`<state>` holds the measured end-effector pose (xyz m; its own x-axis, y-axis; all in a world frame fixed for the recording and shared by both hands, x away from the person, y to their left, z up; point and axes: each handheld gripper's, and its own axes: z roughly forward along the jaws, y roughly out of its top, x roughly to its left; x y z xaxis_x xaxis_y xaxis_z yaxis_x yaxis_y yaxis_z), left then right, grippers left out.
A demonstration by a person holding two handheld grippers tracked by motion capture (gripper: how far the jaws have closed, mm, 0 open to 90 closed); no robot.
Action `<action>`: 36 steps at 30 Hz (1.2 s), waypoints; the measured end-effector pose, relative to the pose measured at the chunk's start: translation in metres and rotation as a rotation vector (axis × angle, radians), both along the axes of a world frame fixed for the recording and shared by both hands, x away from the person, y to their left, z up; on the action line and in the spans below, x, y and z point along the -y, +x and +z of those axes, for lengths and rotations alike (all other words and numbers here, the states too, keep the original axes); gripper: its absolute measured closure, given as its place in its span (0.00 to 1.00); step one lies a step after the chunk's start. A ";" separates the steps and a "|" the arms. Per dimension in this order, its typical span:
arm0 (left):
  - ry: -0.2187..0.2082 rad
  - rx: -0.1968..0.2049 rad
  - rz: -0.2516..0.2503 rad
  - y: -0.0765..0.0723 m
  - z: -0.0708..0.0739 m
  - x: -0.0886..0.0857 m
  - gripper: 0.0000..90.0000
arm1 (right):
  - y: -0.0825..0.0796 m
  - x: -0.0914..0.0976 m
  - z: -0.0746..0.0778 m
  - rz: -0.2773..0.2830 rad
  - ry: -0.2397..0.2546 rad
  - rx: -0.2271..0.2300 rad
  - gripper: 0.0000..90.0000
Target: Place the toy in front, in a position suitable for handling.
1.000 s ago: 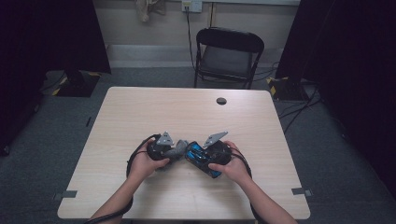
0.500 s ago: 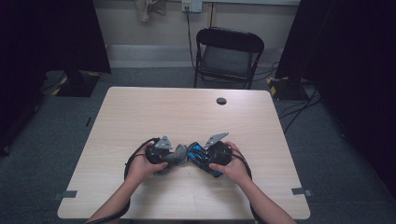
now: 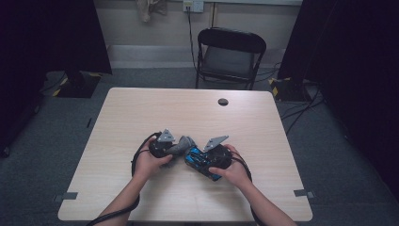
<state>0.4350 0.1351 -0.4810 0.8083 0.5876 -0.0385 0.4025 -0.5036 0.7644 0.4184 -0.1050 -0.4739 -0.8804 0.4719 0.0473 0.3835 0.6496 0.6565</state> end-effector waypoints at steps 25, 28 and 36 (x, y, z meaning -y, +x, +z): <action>0.023 -0.020 -0.092 -0.025 0.004 -0.010 0.74 | 0.007 0.008 0.000 -0.049 -0.016 -0.002 0.31; 0.022 -0.018 -0.076 -0.024 0.005 -0.016 0.74 | 0.007 0.008 0.000 -0.051 -0.017 -0.004 0.31; -0.001 0.014 0.011 -0.007 0.013 -0.029 0.74 | 0.003 0.004 0.000 -0.016 -0.019 -0.001 0.31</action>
<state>0.4282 0.1645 -0.4679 0.8022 0.5964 -0.0279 0.3972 -0.4982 0.7707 0.4213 -0.1087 -0.4738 -0.8728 0.4866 0.0387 0.3942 0.6559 0.6437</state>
